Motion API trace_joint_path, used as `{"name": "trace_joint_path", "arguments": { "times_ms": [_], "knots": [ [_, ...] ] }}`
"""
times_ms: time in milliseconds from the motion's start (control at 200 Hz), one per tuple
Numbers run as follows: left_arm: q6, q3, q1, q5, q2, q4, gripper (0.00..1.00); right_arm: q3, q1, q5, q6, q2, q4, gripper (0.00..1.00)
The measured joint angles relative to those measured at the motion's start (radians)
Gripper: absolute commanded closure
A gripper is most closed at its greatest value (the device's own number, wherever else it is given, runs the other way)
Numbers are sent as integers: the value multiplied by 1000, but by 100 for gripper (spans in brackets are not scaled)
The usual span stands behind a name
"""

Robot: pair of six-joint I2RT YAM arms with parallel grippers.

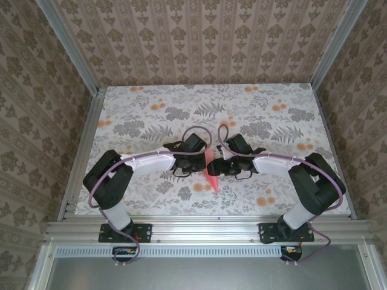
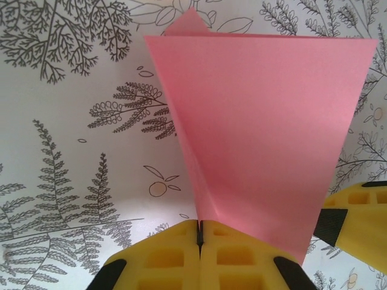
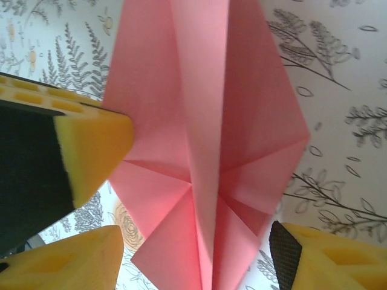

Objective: Fold a paper plane with a square sheet of paper (pick it up from the middle)
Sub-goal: Turn over a paper plane at the center of the table, then move the paper plane to the center of the table.

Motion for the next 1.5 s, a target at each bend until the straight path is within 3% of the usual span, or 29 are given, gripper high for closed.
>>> {"name": "trace_joint_path", "arguments": {
  "times_ms": [665,1085,1325,1500],
  "knots": [
    [0,-7,6,0,0,-3,100,-22,24,-53,5,20,57,34],
    [0,-7,6,0,-1,-3,100,-23,72,24,-26,14,31,52],
    [0,-7,6,0,-1,-3,100,-21,88,72,-33,14,2,67],
    [0,-7,6,0,-1,-2,99,-5,92,90,-39,14,-17,87]
  ]
}}
